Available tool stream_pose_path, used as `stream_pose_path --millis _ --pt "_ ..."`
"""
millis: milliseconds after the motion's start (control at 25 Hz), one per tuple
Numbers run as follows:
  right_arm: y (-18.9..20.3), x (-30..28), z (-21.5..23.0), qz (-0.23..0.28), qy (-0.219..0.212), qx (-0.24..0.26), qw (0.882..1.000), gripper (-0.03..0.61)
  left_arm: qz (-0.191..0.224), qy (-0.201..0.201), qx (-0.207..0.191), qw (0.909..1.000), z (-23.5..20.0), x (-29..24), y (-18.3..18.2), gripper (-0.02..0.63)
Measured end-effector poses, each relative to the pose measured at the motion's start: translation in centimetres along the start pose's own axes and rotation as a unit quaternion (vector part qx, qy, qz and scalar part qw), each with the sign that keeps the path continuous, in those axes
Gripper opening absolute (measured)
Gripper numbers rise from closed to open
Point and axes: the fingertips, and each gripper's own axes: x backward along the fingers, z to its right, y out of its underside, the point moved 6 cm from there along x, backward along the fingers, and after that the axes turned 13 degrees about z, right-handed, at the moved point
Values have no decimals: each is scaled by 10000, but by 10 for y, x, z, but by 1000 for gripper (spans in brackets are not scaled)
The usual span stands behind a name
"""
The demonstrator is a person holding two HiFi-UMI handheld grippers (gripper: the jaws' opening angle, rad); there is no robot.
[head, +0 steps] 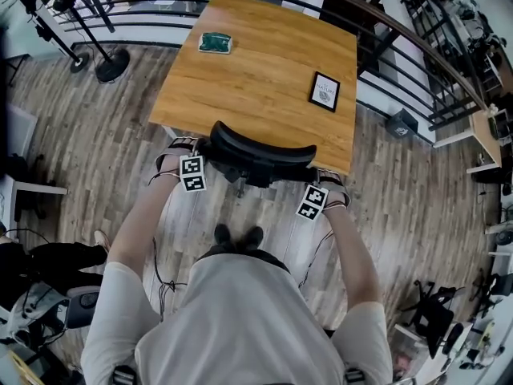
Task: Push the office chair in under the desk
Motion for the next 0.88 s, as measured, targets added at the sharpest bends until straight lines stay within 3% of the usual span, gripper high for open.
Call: stream_pose_path --millis 160,440,520,680,880 --pt "0 19 5 143 122 -170 9997 215 56 -116 96 9999 -3 15 -8 275" --pt "7 55 17 575 376 -985 9928 215 659 -298 996 9924 -9 46 -43 276" --pt "5 69 25 884 484 -1458 9842 215 926 -489 1412 9844 -15 61 -53 275" --pt "0 97 41 1532 745 -2428 9550 215 1464 -837 2123 9626 -26 87 -74 275" --pt "-13 134 66 2185 1235 -2902 9235 215 2099 -1194 2659 9333 -45 116 -99 272"
